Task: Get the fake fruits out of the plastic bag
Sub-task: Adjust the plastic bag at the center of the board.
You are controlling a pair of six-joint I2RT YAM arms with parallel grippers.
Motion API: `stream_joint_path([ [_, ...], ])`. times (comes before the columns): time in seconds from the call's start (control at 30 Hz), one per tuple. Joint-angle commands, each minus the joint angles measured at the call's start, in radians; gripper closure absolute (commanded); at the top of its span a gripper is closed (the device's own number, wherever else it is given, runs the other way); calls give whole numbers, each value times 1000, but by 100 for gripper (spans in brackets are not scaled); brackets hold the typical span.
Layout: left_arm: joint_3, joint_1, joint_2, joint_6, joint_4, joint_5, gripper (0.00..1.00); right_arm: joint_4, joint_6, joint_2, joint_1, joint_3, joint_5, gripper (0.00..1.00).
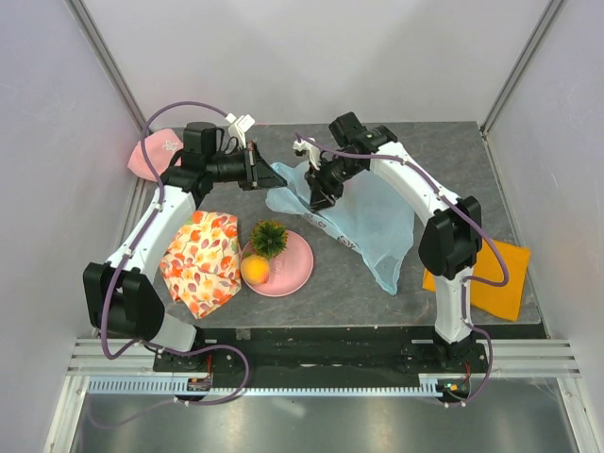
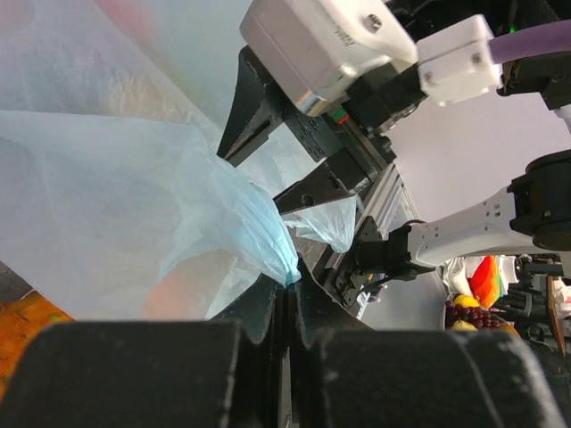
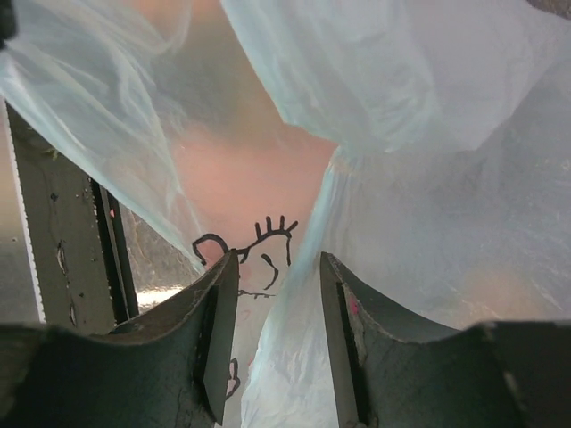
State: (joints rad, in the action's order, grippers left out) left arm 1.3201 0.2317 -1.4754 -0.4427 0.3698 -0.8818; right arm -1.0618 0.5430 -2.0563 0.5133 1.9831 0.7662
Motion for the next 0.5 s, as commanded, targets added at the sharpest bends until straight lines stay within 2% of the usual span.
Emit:
stream_joint_path([
  [0.0, 1, 3, 30, 29, -9, -8, 98, 6, -15, 41, 11, 46, 73, 52],
  [0.2, -24, -5, 29, -42, -60, -8, 98, 65, -21, 116, 62, -4, 45, 49],
  [0.33, -32, -17, 21, -94, -97, -59, 99, 86, -11, 134, 85, -39, 7, 52],
  [0.4, -39, -20, 21, -106, -97, -60, 98, 121, -35, 159, 100, -73, -77, 52],
  [0.43, -42, -23, 24, -111, -104, -65, 98, 207, -55, 176, 103, -101, -123, 52],
  [0.47, -48, -23, 26, -120, -112, -72, 98, 253, -73, 192, 111, -131, -240, 52],
])
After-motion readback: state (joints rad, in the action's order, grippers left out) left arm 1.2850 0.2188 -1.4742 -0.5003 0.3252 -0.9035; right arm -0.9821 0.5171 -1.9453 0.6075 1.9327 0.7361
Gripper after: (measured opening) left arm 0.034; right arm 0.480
